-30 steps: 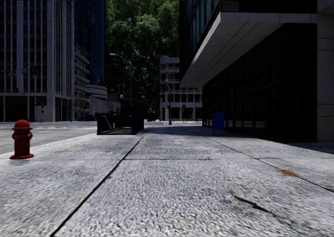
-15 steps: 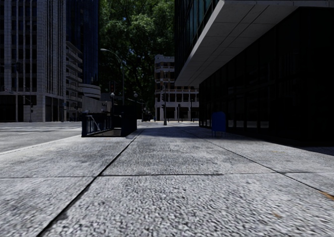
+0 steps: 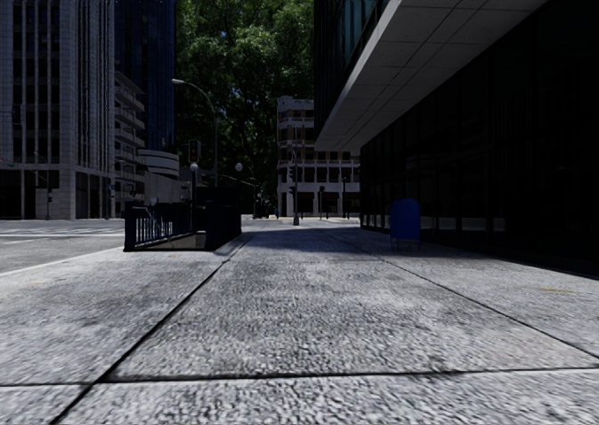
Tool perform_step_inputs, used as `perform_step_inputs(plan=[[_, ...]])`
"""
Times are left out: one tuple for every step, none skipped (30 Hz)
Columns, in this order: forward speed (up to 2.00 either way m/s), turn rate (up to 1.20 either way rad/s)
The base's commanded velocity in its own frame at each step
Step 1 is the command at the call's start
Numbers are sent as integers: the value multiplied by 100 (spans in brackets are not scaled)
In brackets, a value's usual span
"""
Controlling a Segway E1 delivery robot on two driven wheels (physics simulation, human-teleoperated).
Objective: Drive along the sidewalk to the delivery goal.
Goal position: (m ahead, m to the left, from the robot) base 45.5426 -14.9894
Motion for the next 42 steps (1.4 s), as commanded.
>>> perform_step_inputs(plan=[[200, 0], [200, 0], [200, 0], [200, 0], [200, 0], [200, 0], [200, 0], [200, 0], [200, 0], [200, 0], [200, 0], [200, 0], [200, 0], [200, 0], [200, 0], [200, 0], [200, 0], [200, 0], [200, 0], [200, 0], [200, 0], [200, 0], [200, 0], [200, 0], [200, 0], [200, 0], [200, 0], [200, 0], [200, 0], [200, 0], [200, 0], [200, 0], [200, 0], [200, 0], [200, 0], [200, 0], [200, 0], [200, 0], [200, 0], [200, 0], [200, 0], [200, 0]])
